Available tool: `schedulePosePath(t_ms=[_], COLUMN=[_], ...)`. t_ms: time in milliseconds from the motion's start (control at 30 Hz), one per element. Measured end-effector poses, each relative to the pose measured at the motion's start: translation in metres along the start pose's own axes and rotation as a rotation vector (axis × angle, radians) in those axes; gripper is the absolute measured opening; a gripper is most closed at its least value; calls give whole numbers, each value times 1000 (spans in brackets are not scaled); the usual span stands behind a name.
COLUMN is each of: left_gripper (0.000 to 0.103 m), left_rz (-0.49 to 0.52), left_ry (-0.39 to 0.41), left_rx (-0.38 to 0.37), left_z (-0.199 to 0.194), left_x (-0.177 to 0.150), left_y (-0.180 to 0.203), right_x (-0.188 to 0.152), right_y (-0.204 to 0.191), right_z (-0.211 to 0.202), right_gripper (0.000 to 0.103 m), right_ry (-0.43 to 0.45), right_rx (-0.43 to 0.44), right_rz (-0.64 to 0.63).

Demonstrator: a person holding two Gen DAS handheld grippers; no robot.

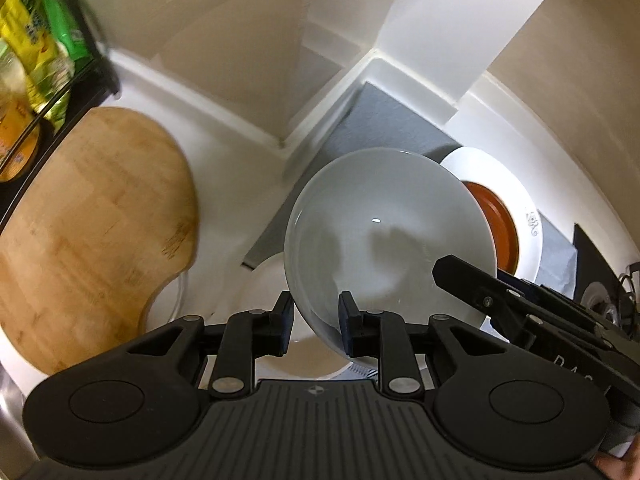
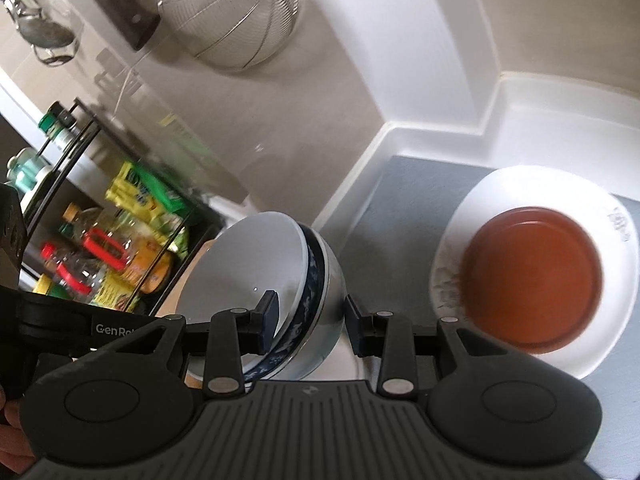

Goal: Organize plates and bowls
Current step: 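Lower the nested bowls into the blue-banded white bowl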

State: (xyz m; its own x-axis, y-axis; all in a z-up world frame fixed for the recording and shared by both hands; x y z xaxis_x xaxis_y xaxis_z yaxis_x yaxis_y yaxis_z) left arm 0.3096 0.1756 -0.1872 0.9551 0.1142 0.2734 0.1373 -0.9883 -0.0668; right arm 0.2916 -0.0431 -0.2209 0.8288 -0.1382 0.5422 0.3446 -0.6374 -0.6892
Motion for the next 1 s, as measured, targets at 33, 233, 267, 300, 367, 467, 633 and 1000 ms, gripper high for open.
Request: schedulePosePath(t_ms=[33,233,267,300,367,467,633,1000], left_gripper=[26,27,27,27,27,26,27,28], left_rz=[-1,-15,-16,-19,-21,0,5,4], left_ry=[-6,-48,-52,-59,-75,-105,-140,-144], left_rx=[1,-2,-2,-3,-1,11,2,-33], left_z=[2,16,19,22,31,45,61,72], left_x=[-2,-15,-17,-20,-24,-31,-40,-43], left_y=[-3,-21,-22,-24,-27,-25,-26,-28], right_x=[-2,-21,-25,-29,-37,-46,-55,-63], right_y=[-1,0,2,3,6,10,12,21], right_z=[2,16,19,22,28,37,47,57], right_gripper=[40,40,40,40,40,40,40,39], right_ry=[-8,-73,-86,-97,-110,-126,-155,-180], right_rx=[5,18,19,19,18,7,-11,-29], right_rz=[1,31,37,40,44,29,-12,-48])
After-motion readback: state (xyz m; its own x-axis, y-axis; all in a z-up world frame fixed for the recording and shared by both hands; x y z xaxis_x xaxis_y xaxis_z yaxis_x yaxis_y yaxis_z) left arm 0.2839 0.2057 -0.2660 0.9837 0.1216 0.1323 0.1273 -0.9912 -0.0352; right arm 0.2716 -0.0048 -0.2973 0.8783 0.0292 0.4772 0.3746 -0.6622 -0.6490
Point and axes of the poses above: each gripper's, at about its wrist camera, not at the fingertips, and z roughly the way its jaws point, y to its right, x to its top, the point moved 2 cm from there along z, roughly the way its jaws point, and after that the axes turned 13 degrees about x, right-handed, at the moved point
